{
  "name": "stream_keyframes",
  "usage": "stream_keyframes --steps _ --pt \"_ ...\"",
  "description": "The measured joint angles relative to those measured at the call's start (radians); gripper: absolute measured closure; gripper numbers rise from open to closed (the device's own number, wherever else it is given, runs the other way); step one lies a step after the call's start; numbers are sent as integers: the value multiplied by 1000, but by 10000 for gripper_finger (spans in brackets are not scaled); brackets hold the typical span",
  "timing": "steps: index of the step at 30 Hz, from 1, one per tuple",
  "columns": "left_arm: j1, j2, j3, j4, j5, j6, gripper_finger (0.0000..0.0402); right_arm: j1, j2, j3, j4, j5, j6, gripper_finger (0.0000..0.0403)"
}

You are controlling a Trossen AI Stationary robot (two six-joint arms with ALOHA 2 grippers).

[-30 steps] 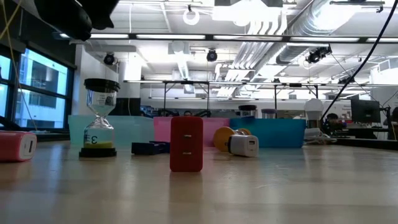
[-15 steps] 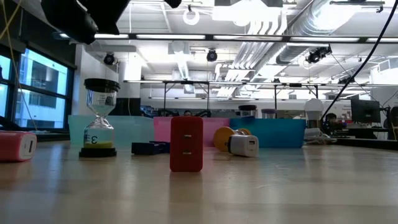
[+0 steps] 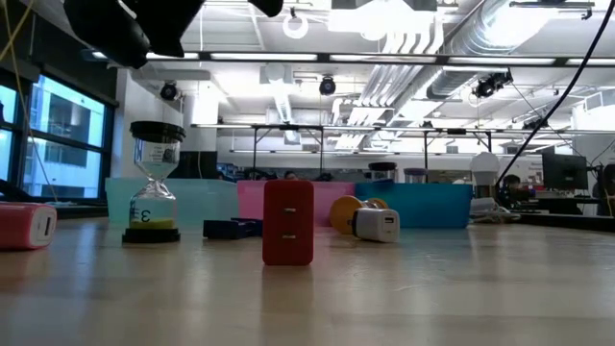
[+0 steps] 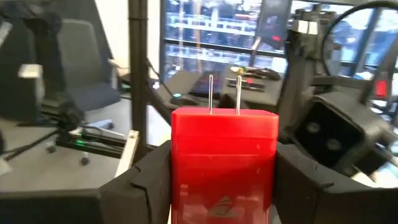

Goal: Pick & Place Office items
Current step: Put the right red adapter into the green bin

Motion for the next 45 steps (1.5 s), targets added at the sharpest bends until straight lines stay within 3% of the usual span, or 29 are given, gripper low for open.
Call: stream_keyframes --steps 3,7,10,12,17,24,29,32,37,41,45 --pt "20 0 0 -3 5 27 225 20 -9 0 -17 55 -13 201" --pt "75 0 0 -20 95 46 225 51 -15 0 -33 164 -29 204" --pt "110 0 0 -48 172 130 225 65 -22 0 -38 199 -31 204" --pt "119 0 0 -79 160 193 225 75 -26 0 -43 210 -31 204" --pt "89 -13 -1 -247 -74 465 225 93 -35 0 -43 215 -28 201" --pt "-71 -94 -1 -431 -604 940 225 134 -46 0 -50 266 -38 204" --pt "-266 -109 -1 -374 -1068 1440 225 139 -46 0 -46 267 -47 201" --pt "-365 -93 -1 -256 -1252 1697 225 138 -46 0 -26 268 -56 204" --pt "-459 -69 -1 -19 -1357 1941 225 138 -46 0 59 278 -81 203" --pt "-484 -55 -1 172 -1314 2030 225 133 -46 0 167 270 -100 201" --pt "-470 -49 -1 187 -1258 2037 225 122 -46 0 273 259 -107 204"
